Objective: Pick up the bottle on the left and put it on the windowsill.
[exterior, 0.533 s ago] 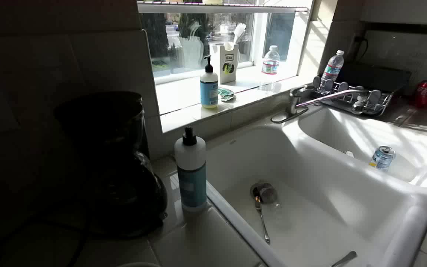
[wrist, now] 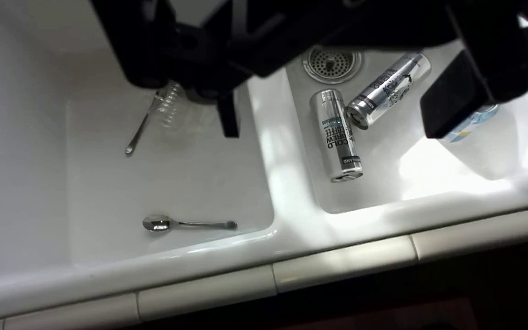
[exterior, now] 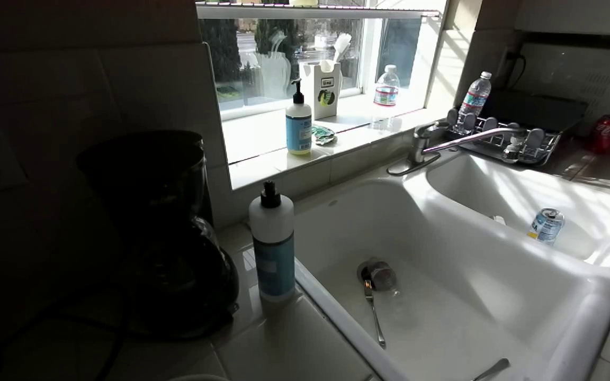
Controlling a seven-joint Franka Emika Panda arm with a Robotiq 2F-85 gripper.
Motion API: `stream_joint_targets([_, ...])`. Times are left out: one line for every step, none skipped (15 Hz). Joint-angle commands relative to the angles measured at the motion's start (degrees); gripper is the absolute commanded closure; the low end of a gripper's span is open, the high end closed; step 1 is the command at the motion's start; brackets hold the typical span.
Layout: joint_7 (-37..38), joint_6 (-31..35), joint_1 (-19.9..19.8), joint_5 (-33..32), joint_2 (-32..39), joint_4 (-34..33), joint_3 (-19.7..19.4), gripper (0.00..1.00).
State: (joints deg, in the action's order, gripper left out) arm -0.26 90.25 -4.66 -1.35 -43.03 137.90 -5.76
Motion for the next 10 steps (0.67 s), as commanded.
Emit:
stream_joint_targets([-1.96, 6.96, 4.65, 2.29, 2.11, -2.44, 4.18, 0.0])
stream_joint_targets([-1.91, 8.31, 6.42, 2.86, 3.3, -4.04, 6.16, 0.0])
stream_joint_targets([-2.47, 9.83, 7.85, 2.93, 4.14, -5.14, 7.47, 0.0])
stream_joint_targets([-2.43, 11.1, 9.73, 3.49, 5.47, -6.62, 9.38, 0.0])
stream_joint_targets([-3.09, 12.61, 11.28, 3.76, 6.66, -7.85, 10.57, 0.0])
stream_joint_targets([-3.11, 13.7, 13.1, 4.39, 8.46, -9.31, 12.4, 0.0])
stream_joint_targets([-3.88, 14.96, 14.52, 4.39, 9.82, -10.56, 13.59, 0.0])
stream_joint_targets([-4.58, 16.66, 15.95, 4.34, 11.58, -11.73, 14.9, 0.0])
stream_joint_targets([-5.49, 18.17, 17.36, 4.54, 13.22, -12.91, 15.84, 0.0])
stream_joint_targets([-6.16, 20.06, 18.78, 4.72, 15.07, -13.92, 17.1, 0.0])
